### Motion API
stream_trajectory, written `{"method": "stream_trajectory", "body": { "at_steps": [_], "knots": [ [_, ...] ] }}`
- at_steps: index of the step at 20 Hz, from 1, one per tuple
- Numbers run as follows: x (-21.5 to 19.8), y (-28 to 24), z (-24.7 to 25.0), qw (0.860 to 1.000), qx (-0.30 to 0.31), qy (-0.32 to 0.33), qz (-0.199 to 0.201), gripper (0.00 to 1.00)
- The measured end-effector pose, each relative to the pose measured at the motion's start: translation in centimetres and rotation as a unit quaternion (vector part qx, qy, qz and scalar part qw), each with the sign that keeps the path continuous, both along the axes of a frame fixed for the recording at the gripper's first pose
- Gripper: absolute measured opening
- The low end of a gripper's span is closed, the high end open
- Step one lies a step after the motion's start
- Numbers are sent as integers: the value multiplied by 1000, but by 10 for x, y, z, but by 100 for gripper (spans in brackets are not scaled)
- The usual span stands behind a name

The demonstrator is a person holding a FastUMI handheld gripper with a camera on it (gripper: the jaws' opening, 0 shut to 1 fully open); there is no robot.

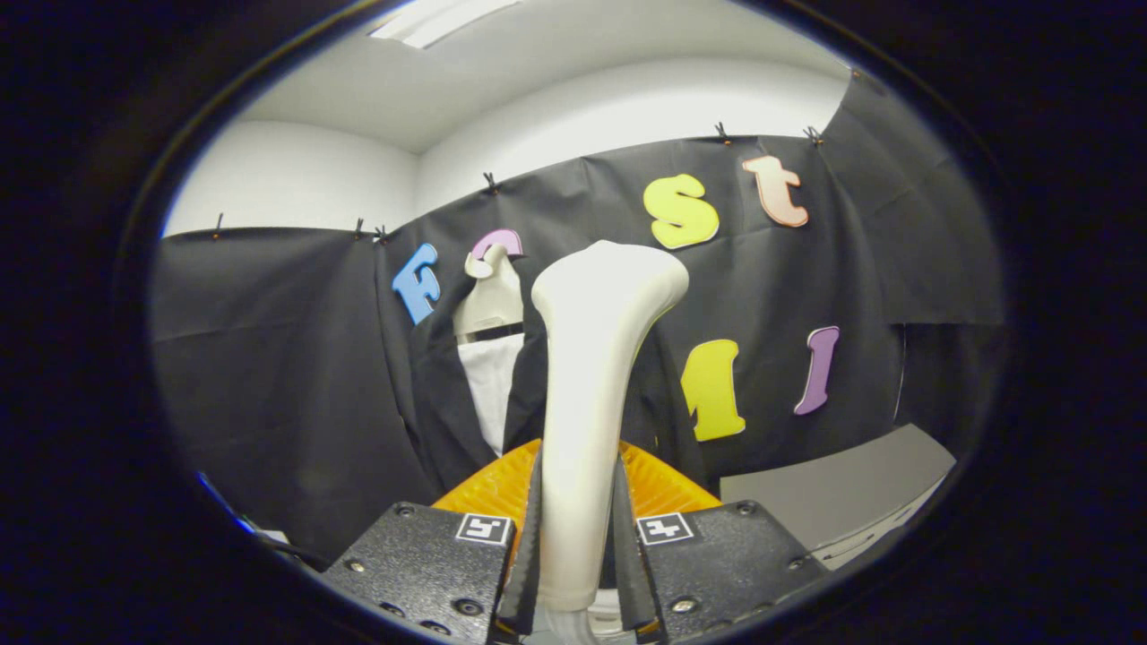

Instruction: Iron the clothes twice with a garment steamer, once on the left side and once on the right side.

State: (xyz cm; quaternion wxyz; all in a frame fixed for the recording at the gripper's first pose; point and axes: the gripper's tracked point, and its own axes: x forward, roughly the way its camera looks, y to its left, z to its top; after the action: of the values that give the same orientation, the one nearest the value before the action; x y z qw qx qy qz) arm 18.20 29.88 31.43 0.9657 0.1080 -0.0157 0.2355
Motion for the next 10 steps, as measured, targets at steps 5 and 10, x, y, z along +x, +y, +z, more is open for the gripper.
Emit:
{"method": "stream_trajectory", "body": {
  "at_steps": [5, 10],
  "knots": [
    [18, 34, -5, 1000, -17, 13, 15, 38],
    [31, 53, -27, 998, -35, 34, 28, 38]
  ]
}}
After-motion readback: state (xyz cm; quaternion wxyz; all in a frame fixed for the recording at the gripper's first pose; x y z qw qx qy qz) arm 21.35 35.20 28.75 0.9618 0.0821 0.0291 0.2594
